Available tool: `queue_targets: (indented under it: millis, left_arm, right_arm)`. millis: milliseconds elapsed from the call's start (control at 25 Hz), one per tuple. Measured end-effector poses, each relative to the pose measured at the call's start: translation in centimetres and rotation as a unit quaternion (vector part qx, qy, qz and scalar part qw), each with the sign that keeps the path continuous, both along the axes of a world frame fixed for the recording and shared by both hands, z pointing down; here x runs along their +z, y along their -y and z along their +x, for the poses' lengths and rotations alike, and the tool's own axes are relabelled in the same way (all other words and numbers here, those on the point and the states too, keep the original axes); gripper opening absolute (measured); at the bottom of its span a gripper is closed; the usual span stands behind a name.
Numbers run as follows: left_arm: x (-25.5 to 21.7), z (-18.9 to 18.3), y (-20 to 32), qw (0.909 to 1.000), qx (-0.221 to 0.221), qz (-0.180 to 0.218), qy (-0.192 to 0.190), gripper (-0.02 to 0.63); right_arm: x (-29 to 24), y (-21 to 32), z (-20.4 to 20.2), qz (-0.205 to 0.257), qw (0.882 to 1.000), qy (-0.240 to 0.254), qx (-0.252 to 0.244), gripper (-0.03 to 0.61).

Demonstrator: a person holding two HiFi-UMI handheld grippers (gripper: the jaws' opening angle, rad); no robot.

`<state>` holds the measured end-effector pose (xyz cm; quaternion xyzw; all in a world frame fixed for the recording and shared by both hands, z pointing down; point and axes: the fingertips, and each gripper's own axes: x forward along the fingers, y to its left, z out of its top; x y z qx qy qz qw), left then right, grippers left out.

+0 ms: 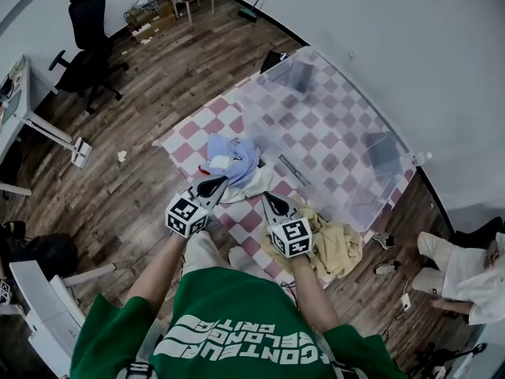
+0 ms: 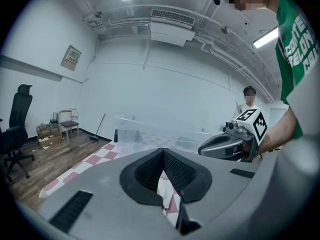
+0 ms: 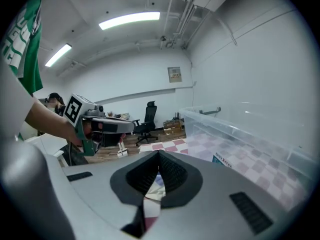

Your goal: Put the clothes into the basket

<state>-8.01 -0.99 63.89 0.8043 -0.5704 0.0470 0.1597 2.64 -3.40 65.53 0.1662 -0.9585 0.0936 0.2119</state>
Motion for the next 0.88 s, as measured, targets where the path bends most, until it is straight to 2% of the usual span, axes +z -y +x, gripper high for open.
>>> queue_targets:
  millis: [360, 760, 880]
  left_arm:
    - [2.7, -3.2, 1.0, 0.9995, 0.029, -0.011, -0.006, 0.003]
    - [6.4, -5.3, 2.7, 0.9954, 0.089, -0.034, -0.01, 0.003]
    - [7.5, -5.9, 3.5, 0.9937, 0.101, -0.046, -0.011, 0.005]
  right_arm:
    - [2.2, 0.7, -1.8, -0.009, 0.999, -0.016, 0.038, 0.009]
    - [5.9, 1.7, -4.2, -0.04, 0.995, -0.027, 0.083, 0.011]
    - [7.1, 2.2, -4.9, -0.055, 0.994, -0.034, 0.091, 0.035]
